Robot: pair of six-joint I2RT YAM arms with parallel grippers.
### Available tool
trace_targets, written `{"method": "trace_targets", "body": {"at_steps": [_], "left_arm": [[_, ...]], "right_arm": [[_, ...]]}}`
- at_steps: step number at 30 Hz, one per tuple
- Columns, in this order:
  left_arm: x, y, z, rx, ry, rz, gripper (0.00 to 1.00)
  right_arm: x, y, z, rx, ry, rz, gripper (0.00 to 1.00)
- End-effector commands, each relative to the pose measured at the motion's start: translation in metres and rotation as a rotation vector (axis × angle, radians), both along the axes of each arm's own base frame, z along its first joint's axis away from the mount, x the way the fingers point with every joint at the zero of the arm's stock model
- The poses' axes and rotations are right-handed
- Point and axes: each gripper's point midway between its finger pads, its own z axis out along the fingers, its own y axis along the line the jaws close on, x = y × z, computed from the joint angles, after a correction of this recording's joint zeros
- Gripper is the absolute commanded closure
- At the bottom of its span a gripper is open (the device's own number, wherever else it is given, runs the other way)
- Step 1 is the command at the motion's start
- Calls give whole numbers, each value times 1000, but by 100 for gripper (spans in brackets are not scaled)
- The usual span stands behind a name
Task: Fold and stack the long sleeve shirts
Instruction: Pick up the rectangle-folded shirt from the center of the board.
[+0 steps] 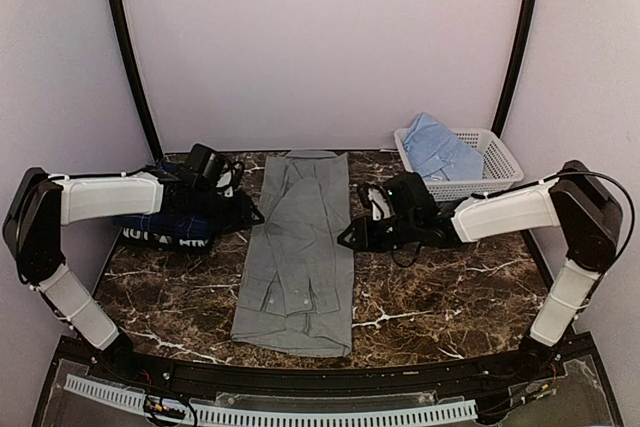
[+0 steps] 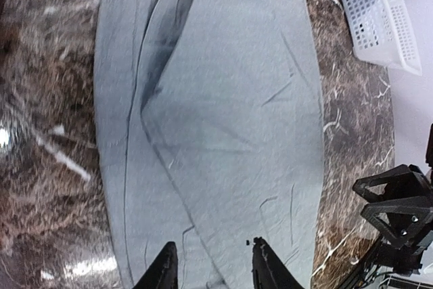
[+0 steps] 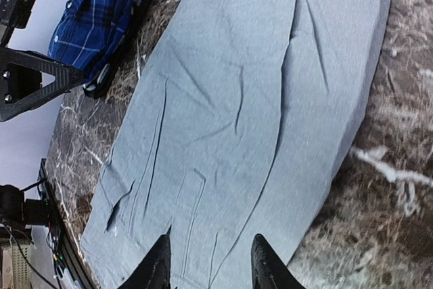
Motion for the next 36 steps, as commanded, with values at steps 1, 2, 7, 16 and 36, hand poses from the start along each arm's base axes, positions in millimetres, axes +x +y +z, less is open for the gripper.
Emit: {"method": "trace_targets", "body": {"at_steps": [1, 2, 7, 16, 36], "left_arm": [[-51, 18, -30, 23, 140, -33, 64], [-63, 21, -36, 20, 162, -39, 64], [-100, 32, -52, 19, 237, -44, 62], [-146, 34, -81, 38, 328, -63, 58], [-185, 7, -95, 50, 386, -138, 88]], "right_arm": [[-46, -8, -9, -25, 65, 70, 60], [-55, -9, -10, -28, 75, 82, 60], [-89, -17, -18, -32, 138, 103, 57], [-125, -26, -34, 1, 233, 114, 54], [-144, -37, -56, -20, 295, 86, 54]]}}
